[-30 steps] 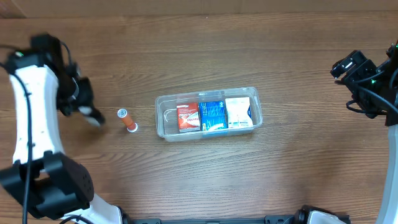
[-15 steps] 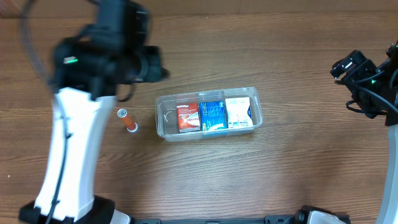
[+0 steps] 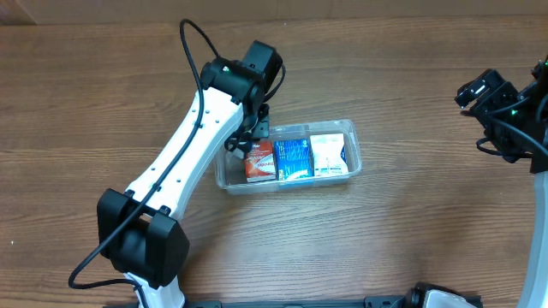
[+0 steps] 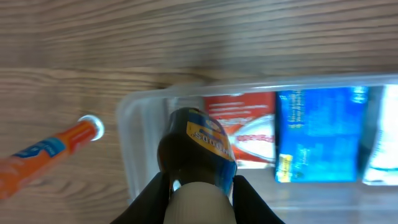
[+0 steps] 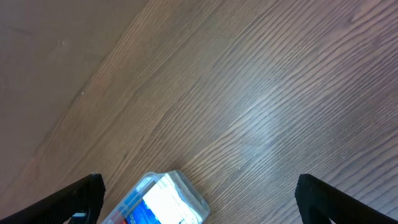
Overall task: Pack container
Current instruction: 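Carry the dark bottle into the container's left end and release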
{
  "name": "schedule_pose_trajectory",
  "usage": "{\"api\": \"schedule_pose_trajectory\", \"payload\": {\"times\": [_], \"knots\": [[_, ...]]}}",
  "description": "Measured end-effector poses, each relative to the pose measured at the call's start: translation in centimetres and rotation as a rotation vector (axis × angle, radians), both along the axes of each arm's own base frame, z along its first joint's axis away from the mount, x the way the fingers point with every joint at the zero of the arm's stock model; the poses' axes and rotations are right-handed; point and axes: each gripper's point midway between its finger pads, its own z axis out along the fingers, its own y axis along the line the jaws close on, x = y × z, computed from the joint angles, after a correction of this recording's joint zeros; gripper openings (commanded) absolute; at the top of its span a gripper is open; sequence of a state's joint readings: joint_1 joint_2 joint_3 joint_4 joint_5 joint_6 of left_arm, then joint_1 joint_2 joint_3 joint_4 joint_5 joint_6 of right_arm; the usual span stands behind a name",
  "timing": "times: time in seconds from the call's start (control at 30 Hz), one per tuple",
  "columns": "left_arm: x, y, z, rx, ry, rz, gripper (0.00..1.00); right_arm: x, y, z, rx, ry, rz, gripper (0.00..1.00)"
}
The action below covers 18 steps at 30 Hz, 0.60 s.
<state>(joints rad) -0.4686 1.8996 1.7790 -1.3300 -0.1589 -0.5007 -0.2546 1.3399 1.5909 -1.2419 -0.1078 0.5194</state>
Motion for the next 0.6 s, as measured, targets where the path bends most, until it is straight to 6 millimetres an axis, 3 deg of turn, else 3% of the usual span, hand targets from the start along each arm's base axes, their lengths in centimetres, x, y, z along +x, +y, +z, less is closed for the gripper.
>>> {"api": "schedule_pose_trajectory", "payload": {"times": [0.2,0.43,0.6], "knots": [[0.3,1.6,-2.1,0.047,-0.001,0.044,0.09,0.0,0.0,0.0,0.000,0.000,0.000,1.00],[0.5,1.6,-5.3,0.043,-0.013,0.048,0.13,0.0,0.0,0.0,0.000,0.000,0.000,1.00],[0.9,1.4,-5.8,0.033,-0.034,0.044,0.20,0.0,0.0,0.0,0.000,0.000,0.000,1.00]]}}
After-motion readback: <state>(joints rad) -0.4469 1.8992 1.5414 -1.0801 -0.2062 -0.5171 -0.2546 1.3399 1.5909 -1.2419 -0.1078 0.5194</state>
